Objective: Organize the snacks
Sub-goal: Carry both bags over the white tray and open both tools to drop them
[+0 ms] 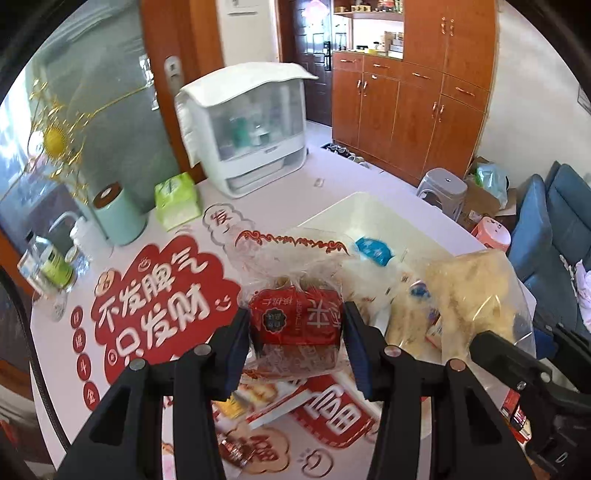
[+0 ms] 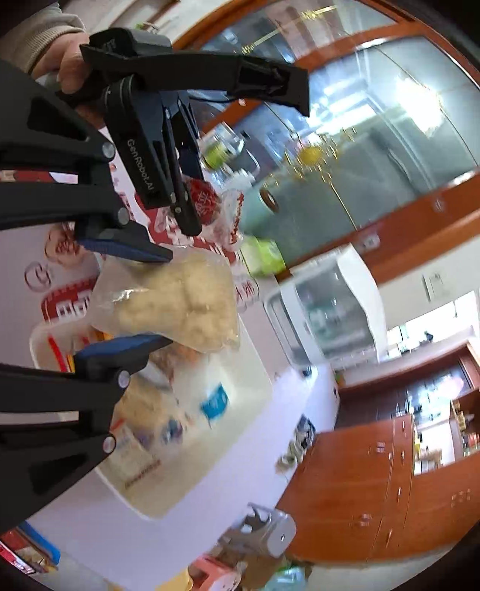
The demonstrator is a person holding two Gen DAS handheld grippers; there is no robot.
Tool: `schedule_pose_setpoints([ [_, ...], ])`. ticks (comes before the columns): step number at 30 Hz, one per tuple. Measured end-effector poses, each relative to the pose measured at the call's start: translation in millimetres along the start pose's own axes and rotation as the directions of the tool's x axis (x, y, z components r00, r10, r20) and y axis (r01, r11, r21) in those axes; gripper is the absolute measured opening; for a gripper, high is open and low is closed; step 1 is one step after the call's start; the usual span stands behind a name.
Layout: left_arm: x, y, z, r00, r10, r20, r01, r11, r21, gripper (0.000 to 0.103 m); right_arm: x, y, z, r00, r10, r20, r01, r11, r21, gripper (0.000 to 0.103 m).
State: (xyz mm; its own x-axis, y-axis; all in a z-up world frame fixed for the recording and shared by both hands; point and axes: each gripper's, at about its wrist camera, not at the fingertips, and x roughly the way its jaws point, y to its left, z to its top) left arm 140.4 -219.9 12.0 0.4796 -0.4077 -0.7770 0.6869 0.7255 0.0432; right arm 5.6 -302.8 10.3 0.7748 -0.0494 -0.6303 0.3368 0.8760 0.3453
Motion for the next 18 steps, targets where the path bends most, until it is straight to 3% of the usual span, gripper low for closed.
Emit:
schedule_pose_setpoints([
  [9, 31.3, -43.1, 28.2, 0.999, 0.045, 0.010, -0.045, 0.998, 0.052, 0.046, 12.1, -53.6, 4.5, 0.996, -0.089, -0.018, 0.090, 0.995, 0.053, 0.038],
  [18, 79.9, -57.7, 30.4, 0.993, 0.098, -0.066, -0.094, 0.994, 0.063, 0.046, 38.9, -82.0, 3.3, 0.990, -0.118, -0.079, 0.124, 0.990, 0.068, 0.038],
])
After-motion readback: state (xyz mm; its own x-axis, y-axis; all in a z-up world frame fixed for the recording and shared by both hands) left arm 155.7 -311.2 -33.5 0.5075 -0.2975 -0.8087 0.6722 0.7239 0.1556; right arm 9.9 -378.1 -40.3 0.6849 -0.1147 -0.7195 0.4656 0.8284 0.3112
